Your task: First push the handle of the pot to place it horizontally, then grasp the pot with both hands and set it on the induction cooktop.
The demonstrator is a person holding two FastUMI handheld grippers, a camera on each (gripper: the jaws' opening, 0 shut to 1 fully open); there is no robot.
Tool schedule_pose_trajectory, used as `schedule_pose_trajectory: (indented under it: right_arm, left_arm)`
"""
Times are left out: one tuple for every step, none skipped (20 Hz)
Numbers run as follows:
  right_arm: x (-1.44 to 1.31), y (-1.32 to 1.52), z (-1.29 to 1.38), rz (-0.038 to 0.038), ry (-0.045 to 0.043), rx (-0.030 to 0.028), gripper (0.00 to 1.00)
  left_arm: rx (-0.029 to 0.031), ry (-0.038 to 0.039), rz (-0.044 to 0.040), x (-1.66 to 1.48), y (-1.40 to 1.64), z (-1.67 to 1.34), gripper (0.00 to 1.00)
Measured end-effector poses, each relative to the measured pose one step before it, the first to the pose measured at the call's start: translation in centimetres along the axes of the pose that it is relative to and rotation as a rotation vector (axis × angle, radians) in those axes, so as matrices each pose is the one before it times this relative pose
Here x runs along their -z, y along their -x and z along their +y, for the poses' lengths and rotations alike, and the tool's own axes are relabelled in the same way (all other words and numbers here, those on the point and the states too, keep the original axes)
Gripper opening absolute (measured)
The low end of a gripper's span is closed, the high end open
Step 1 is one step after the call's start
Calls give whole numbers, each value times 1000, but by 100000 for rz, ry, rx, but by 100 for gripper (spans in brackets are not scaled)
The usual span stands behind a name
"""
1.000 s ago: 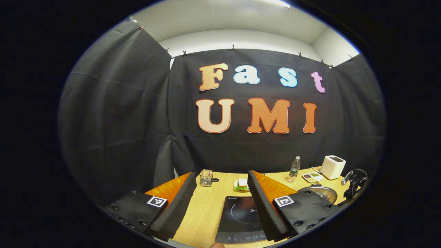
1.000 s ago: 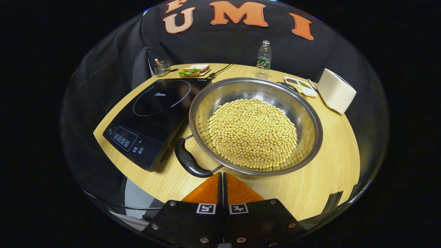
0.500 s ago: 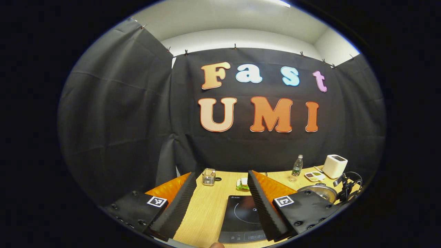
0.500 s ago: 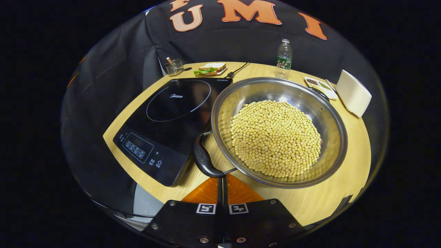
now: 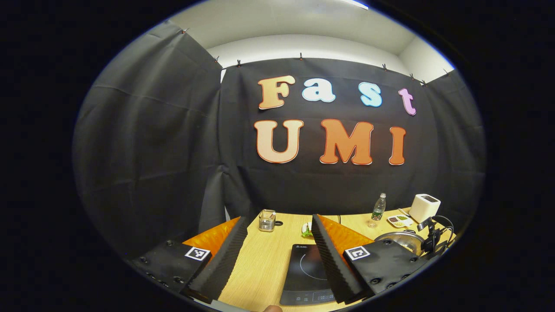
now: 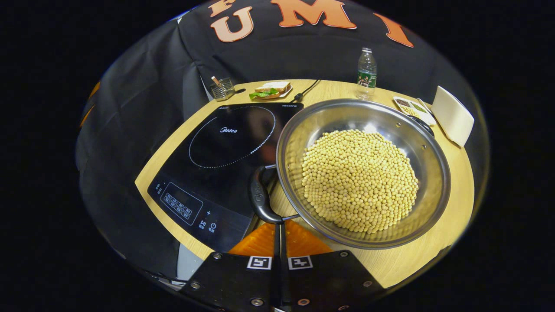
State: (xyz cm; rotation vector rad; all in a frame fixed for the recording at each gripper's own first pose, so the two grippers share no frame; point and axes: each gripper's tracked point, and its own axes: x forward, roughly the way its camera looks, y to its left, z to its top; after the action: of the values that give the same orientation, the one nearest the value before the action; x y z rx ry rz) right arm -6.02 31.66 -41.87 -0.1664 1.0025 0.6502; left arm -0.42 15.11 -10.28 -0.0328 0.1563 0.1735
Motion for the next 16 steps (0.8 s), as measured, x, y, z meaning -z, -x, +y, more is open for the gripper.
schedule_pose_trajectory:
  right_arm:
    - [-26, -265, 115, 12, 206, -584, 0]
    - [-319, -138, 126, -178, 317, -461, 0]
    - [-144, -20, 53, 139, 1105, -479, 0]
    - [-174, -56, 34, -42, 1262, -224, 0]
    - [-178, -102, 48, 164, 225, -450, 0]
    - [-255, -207, 125, 410, -371, -699, 0]
    - [-192, -94, 188, 21, -672, -980, 0]
    - [-209, -261, 193, 11, -842, -762, 0]
    - [-256, -133, 164, -112, -285, -728, 0]
    - [-282, -174, 114, 128, -253, -453, 0]
    - [-339, -30, 3, -32, -474, -436, 0]
    - [-214, -146, -67, -6, -182, 474, 0]
    - [-204, -5, -80, -362, -19, 75, 0]
    - [-246, -19, -159, -5, -1216, -340, 0]
    - [-135, -39, -49, 226, -1552, -902, 0]
    - [-182, -61, 39, 259, -1604, -1146, 0]
  left_arm:
    - [-356, 51, 363, 121, -122, 197, 98]
    - [-228, 284, 412, 177, -90, 184, 98]
    - [-220, 413, 157, 21, -99, 213, 98]
    - [-379, 78, 51, -1, -91, 255, 98]
    - [-352, -168, -120, -25, -50, 157, 98]
    - [-199, -157, -48, 120, -6, 60, 98]
    - [-51, 12, 1, 14, 31, 153, 98]
    - [84, -16, 183, 46, 48, -53, 98]
    - [-66, -177, 104, 107, 117, 90, 98]
    - [-80, -289, -60, -25, 89, 211, 98]
    - [-180, -182, -109, -23, -58, 110, 98]
    - [-156, 11, -68, -118, -3, 162, 98]
    - [-81, 131, -24, -15, 7, 109, 98]
    - [-71, 84, 68, 134, -3, 78, 98]
    - [-98, 3, 169, 79, -35, 162, 97]
    - [-56, -24, 247, 204, -14, 81, 97]
